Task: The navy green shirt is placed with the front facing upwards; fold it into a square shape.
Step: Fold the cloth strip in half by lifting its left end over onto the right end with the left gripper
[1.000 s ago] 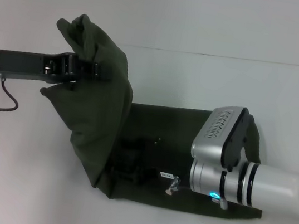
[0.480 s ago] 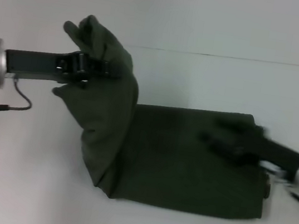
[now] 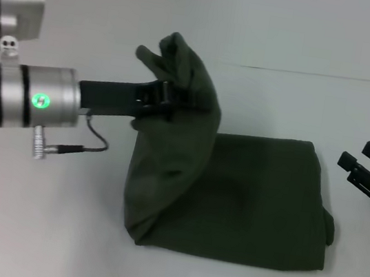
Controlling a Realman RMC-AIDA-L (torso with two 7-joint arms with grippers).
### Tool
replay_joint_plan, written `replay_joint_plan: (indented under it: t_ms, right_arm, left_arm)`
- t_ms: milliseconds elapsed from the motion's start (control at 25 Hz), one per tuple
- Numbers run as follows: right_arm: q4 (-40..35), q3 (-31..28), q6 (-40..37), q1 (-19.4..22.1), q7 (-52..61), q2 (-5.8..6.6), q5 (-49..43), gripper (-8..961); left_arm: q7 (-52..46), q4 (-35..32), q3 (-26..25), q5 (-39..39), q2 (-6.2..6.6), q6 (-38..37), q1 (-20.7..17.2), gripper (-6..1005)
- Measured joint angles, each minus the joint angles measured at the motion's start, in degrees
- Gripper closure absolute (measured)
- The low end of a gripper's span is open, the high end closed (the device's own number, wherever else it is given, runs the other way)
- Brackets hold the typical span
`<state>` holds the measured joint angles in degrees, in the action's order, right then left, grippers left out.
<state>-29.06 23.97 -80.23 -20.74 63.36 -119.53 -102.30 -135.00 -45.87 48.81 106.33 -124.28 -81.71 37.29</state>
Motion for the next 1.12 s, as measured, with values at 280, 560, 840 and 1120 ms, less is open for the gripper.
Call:
replay_joint_plan:
  t_ms: [280,560,840,1120]
  right_arm:
    - [0.3,-0.2,1.0,0.2,-0.3,0.0,-0.2,294]
    - [0.3,-0.1,1.4,0.3,-0.3,0.0,-0.2,293]
    - [1.0,0.4,2.0,0.2,-0.3,-0.15,-0.4,293]
    - [2.3,3.4,1.2,-0.8,-1.8,-0.28,-1.8,294]
  left_arm:
    - [1.6,3.3,8.3,-6.9,-0.07,5.7,0.6,916]
    - [3.5,5.3,15.1,-12.8,-0.23,8.7,1.4,916]
    - [4.0,6.0,17.9,-15.2,-0.28,11.7,1.8,917]
    - [4.7,5.4,18.3,-17.2,0.1,10.9,0.8,909]
